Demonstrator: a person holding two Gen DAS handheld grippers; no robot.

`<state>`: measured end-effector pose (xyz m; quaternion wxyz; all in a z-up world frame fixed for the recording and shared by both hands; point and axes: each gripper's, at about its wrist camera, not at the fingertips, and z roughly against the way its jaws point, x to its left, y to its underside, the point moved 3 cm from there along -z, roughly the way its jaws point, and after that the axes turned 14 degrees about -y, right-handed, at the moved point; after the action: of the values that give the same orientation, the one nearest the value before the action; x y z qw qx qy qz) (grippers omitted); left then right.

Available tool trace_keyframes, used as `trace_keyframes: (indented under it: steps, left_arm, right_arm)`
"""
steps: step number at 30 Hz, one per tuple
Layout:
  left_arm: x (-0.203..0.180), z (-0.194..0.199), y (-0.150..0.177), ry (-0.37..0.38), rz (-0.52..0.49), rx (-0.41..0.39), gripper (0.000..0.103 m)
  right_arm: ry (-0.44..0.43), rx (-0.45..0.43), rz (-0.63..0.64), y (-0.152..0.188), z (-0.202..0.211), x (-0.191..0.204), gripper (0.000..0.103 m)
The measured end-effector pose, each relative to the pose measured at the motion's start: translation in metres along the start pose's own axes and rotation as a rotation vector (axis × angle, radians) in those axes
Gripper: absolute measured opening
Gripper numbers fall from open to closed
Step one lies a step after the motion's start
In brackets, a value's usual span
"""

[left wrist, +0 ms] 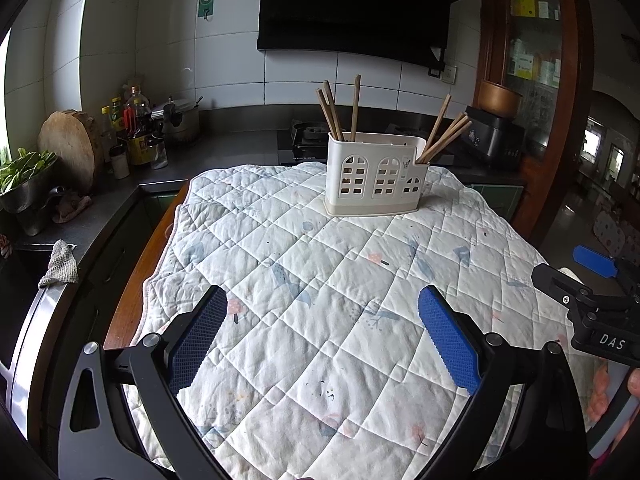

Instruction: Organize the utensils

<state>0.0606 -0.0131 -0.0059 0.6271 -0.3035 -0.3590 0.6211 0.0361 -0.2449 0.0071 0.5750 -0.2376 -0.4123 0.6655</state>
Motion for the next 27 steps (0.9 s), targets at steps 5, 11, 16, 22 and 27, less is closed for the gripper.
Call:
trace_keyframes:
  steps: [5, 11, 16, 22, 27]
  left_arm:
    - [-0.0001, 0.0003, 0.0002, -0.001, 0.0, -0.002, 0.095]
    - [-0.0007, -0.0001, 0.0004, 0.002, 0.002, 0.001, 0.095]
    - [-0.0039, 0.0014, 0.0007, 0.001, -0.011, -0.003, 0.095]
    - [-0.006, 0.0012, 0.0003, 0.005, -0.015, -0.005, 0.095]
    - [-0.0064, 0.0013, 0.0012, 0.006, -0.014, -0.005, 0.095]
  right_arm:
    - [0.003, 0.001, 0.001, 0.0014, -0.0009, 0.0009, 0.096]
    - [0.002, 0.001, -0.002, 0.0042, -0.0013, 0.0009, 0.096]
    - [0.003, 0.001, -0.007, 0.0054, -0.0007, 0.0, 0.096]
    - [0.004, 0.003, -0.005, 0.0056, -0.0011, -0.0006, 0.096]
    - [0.004, 0.002, -0.006, 0.0067, -0.0011, -0.0009, 0.096]
